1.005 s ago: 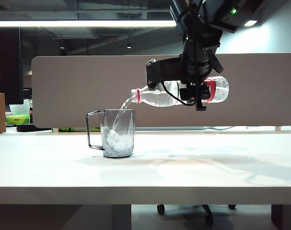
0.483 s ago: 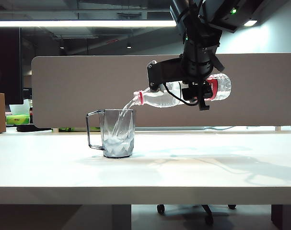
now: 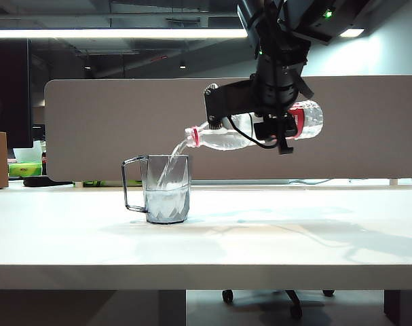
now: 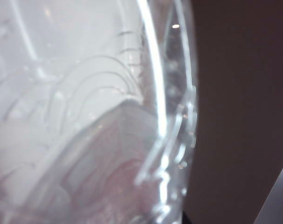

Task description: Pick up the mineral water bottle on the table and pour water into the mug until it's half full.

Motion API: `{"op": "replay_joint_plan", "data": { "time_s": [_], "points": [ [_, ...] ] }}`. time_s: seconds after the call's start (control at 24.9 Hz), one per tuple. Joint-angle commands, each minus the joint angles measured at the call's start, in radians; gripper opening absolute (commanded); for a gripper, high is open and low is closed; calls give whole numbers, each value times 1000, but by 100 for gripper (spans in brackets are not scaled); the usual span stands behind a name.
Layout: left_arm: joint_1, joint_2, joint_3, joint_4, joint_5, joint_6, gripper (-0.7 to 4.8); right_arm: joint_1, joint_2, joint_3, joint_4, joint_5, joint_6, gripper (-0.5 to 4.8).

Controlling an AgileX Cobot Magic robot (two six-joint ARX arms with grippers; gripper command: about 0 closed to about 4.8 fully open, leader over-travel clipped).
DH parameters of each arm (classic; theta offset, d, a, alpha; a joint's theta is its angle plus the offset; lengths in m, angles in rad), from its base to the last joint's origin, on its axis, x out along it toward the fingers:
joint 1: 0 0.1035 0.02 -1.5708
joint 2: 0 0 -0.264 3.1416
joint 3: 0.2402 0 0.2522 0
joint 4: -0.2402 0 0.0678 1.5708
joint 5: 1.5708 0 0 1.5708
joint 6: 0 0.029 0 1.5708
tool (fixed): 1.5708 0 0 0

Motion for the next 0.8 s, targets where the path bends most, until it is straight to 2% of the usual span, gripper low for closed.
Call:
{"op": "replay_joint_plan", "data": {
  "time_s": [0.04,0.08,0.24,0.36,0.48,0.56,0.64,0.8],
  "points": [
    [-1,1,3,10,0,4,-5,7,-11,10,43,7,37,202],
    [-1,1,3,10,0,5,-5,7,-11,10,43,6,60,202],
    [-1,1,3,10,0,4,-5,5,-11,9,-25,-24,320,202],
    [-1,1,3,10,0,4,-5,4,-11,7,-75,-100,489,202],
    [-1,2,3,10,0,5,-5,1,-13,-19,-60,-181,665,202],
    [-1,1,3,10,0,4,-5,-8,-13,-62,-2,-248,767,202],
    [-1,1,3,10,0,4,-5,-33,-13,-173,166,-380,969,201],
    [-1,2,3,10,0,4,-5,-88,-10,-307,436,-525,1297,201]
  ]
}}
